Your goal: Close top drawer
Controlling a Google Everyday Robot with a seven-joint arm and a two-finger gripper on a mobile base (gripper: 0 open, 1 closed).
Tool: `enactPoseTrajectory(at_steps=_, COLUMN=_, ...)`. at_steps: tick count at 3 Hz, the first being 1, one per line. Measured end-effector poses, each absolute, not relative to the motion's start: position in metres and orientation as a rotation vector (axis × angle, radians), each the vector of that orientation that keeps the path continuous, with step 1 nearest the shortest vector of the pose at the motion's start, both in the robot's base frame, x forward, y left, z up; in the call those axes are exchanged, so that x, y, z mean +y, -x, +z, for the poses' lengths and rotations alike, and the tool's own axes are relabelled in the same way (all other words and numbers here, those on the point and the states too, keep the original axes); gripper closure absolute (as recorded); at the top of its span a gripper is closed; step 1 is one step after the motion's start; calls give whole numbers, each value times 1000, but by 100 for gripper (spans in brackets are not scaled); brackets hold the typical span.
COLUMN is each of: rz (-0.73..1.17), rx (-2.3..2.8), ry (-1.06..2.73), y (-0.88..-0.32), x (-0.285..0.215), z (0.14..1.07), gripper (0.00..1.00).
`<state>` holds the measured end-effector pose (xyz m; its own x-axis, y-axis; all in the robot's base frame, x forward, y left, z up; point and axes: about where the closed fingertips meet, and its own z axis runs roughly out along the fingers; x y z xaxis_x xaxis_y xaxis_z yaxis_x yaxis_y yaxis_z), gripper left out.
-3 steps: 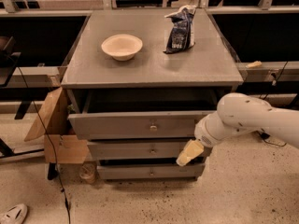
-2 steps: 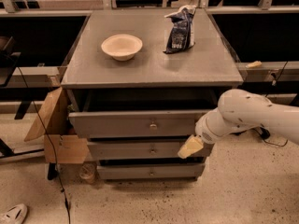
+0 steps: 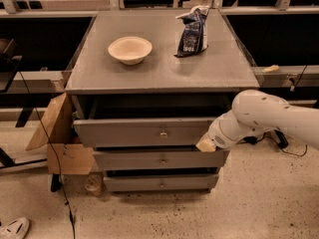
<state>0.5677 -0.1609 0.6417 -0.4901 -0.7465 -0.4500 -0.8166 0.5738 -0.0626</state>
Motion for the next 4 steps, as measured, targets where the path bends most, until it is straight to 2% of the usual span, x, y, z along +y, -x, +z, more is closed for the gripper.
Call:
enactPoseTrajectory(at_steps=1, rz=213, rx=2369, ry=1258, y=-576, x=-156, z=647, gripper=89)
enactPoseTrajectory(at_steps=2, rz=206, rx=2358, ry=1266, y=-587, x=-152, z=655, gripper=85)
enactPoseTrajectory(at_steps=4, rz=210, rx=2327, ry=1306, y=-603, x=-140, z=669, gripper=39)
